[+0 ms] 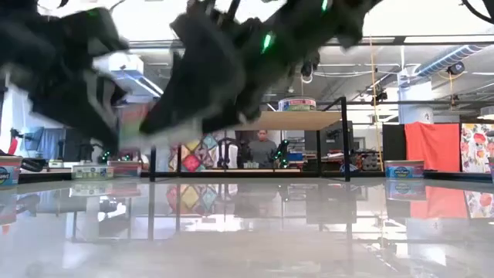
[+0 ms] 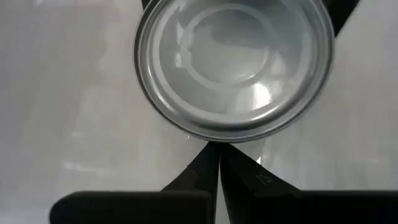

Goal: Stack canned seafood by type on shelf
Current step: Stack the middle green tuna can on top of the green tuna can on the shelf

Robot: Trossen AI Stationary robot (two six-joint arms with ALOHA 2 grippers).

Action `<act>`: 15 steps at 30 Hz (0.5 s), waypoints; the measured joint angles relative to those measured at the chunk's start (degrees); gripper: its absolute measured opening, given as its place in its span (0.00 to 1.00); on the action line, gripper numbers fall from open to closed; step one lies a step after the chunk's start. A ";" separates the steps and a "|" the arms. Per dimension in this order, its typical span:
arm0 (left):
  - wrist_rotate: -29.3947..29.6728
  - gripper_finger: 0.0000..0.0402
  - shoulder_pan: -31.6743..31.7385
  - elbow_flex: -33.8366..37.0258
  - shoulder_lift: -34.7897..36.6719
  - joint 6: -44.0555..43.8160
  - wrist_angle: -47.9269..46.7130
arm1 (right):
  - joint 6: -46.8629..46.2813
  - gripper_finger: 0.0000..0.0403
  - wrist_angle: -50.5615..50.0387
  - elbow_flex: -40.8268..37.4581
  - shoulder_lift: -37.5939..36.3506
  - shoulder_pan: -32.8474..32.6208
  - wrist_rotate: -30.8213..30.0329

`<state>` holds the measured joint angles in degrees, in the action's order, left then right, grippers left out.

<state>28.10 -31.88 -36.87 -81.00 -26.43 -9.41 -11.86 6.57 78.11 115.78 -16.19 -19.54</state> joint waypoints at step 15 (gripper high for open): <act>-16.42 0.00 21.02 -6.52 16.99 23.15 -0.59 | 11.75 0.91 -9.64 -18.36 -37.21 12.01 -0.12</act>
<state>11.69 -10.86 -43.38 -64.01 -3.28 -10.00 -0.11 -3.08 59.75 78.56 -4.18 -19.66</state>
